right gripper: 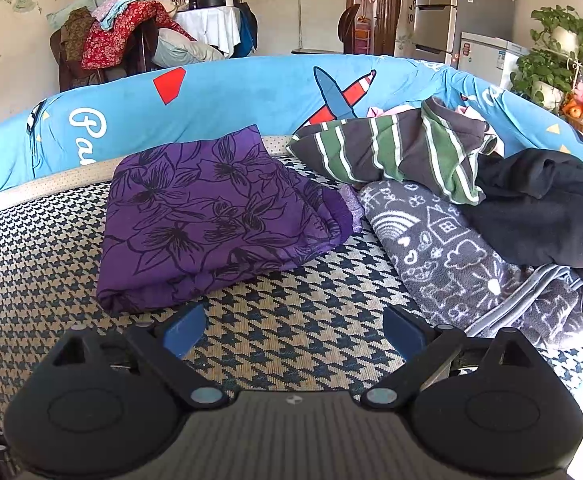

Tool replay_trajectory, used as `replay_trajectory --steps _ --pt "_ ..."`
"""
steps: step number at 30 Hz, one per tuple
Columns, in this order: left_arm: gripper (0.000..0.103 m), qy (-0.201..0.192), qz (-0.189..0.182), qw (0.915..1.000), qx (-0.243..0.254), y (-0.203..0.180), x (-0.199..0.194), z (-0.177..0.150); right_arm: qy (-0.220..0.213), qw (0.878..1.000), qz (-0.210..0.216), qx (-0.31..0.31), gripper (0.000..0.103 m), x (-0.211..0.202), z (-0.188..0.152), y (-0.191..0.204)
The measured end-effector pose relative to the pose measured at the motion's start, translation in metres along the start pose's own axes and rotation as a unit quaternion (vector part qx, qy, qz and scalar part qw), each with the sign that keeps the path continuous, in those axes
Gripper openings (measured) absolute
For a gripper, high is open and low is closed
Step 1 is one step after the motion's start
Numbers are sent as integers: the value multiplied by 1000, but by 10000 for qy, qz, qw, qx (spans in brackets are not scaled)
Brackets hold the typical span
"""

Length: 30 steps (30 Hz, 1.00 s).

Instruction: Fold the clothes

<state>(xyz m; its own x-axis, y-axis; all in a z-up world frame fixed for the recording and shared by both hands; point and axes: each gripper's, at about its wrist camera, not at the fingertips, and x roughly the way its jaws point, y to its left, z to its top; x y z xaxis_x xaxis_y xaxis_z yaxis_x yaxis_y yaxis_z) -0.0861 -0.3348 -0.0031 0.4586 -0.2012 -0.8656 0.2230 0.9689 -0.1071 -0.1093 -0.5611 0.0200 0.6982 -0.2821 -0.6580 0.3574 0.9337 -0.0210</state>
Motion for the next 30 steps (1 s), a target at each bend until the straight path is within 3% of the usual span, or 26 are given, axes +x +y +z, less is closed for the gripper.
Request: replay_trajectory --steps 30 --pt "103 -79 17 10000 -36 0 -5 -3 20 9999 8 -135 96 2 1 10"
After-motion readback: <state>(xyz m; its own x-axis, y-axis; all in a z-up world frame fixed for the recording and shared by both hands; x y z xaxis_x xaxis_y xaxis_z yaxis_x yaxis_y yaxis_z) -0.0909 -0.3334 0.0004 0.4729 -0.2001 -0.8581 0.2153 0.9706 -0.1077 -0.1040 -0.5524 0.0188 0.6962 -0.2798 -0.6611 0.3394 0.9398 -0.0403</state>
